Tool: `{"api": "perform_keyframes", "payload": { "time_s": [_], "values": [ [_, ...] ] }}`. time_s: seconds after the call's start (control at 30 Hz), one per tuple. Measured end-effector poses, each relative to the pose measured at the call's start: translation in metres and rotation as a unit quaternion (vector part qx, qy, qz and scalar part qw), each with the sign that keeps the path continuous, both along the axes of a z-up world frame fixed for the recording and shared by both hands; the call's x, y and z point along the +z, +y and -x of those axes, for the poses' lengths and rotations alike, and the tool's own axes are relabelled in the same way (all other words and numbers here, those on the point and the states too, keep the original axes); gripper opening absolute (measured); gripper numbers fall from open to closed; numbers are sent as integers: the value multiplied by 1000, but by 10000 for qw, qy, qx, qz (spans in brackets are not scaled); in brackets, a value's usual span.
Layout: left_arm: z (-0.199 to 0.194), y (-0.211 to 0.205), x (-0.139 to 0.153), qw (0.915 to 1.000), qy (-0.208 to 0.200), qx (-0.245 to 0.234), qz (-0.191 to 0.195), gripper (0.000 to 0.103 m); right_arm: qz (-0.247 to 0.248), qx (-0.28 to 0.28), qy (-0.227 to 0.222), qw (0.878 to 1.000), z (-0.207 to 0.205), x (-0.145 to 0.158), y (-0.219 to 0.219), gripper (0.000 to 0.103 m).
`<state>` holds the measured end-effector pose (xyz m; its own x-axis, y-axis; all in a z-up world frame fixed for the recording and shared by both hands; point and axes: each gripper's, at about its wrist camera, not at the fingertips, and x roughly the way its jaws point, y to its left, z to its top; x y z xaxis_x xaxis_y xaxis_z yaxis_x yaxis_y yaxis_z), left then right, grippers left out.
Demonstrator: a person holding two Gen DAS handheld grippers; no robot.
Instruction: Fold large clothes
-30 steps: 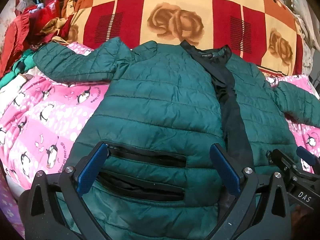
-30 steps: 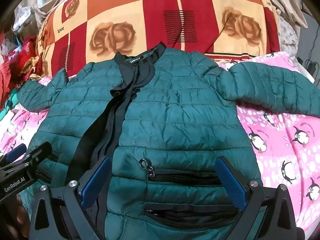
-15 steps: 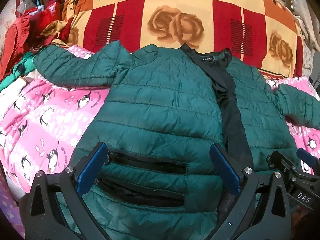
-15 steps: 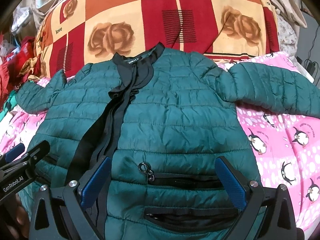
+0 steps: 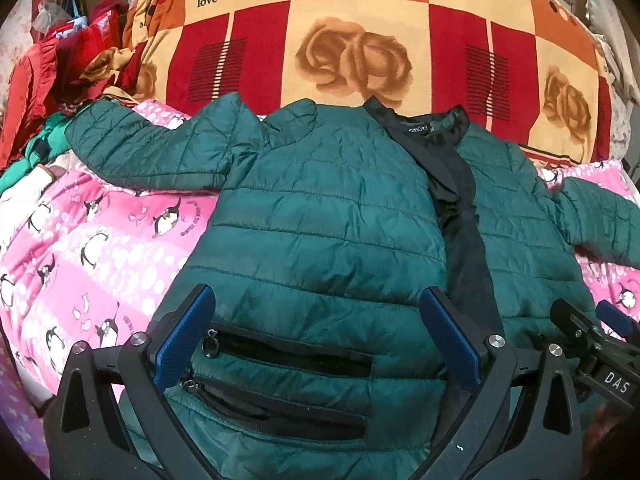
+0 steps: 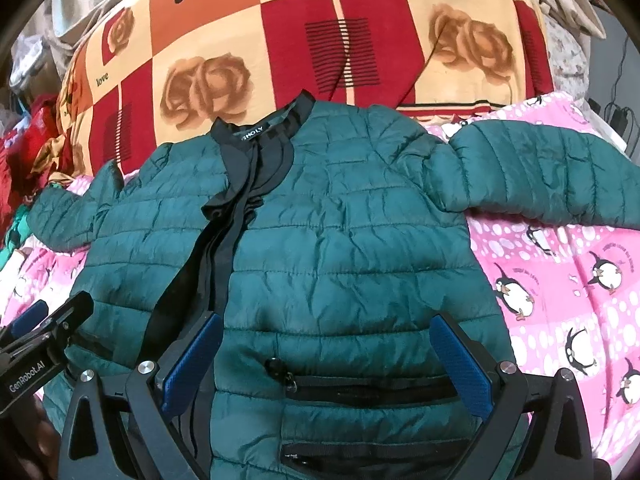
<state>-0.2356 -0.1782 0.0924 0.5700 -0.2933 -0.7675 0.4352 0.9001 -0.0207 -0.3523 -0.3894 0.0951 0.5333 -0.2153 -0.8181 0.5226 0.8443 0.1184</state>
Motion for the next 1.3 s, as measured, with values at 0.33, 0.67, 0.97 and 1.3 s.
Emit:
{"api": "perform_keyframes", "payload": {
  "time_s": [0.33, 0.67, 0.97, 1.3],
  "values": [
    [-8, -3, -9, 10000, 58, 1, -23, 102, 90, -2, 18, 10000, -6, -2, 0, 103],
    [-17, -9, -10, 10000, 67, -39, -32, 102, 145, 30, 53, 9999, -14, -5, 0, 103],
    [-22, -13, -13, 10000, 9, -23, -37, 102, 165, 35, 128, 9998, -21, -10, -4, 103],
    [-37, -14, -13, 10000, 34, 76, 18, 102, 119, 30, 108, 9999, -31, -13, -7, 103]
  ]
}}
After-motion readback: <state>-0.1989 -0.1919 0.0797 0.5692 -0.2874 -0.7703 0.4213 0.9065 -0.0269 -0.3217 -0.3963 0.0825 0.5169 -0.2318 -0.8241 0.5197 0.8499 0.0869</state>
